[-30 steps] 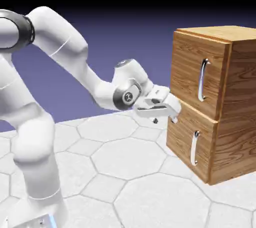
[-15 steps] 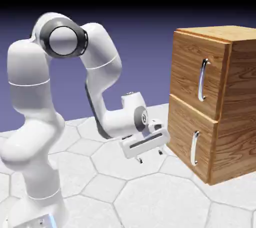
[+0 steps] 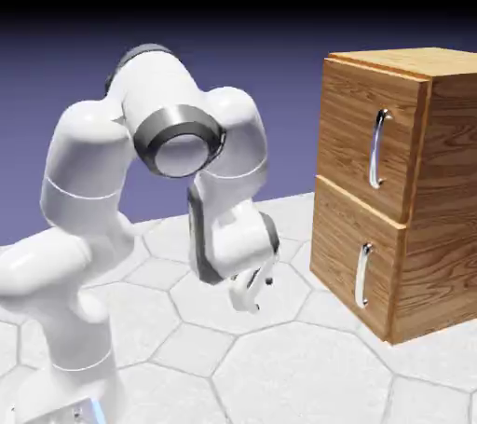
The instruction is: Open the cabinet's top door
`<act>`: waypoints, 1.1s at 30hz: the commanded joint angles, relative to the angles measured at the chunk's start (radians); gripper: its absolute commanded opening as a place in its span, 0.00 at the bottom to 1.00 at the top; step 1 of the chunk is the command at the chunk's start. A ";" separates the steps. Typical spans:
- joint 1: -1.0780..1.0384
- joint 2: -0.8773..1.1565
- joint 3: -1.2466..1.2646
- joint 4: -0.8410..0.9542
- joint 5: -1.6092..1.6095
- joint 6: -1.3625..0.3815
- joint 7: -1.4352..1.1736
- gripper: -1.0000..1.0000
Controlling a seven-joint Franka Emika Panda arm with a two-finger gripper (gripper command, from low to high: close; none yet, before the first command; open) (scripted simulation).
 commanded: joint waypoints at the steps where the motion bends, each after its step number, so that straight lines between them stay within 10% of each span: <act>1: -0.029 0.028 0.029 0.005 -0.044 -0.008 -0.021 0.50; 25: -0.703 0.685 0.712 0.130 -1.071 -0.190 -0.524 0.50; 31: -0.544 0.663 0.640 0.281 -1.094 -0.189 -0.527 0.50; 32: -0.544 0.663 0.640 0.281 -1.094 -0.189 -0.527 0.00; 33: -0.544 0.663 0.640 0.281 -1.094 -0.189 -0.527 0.00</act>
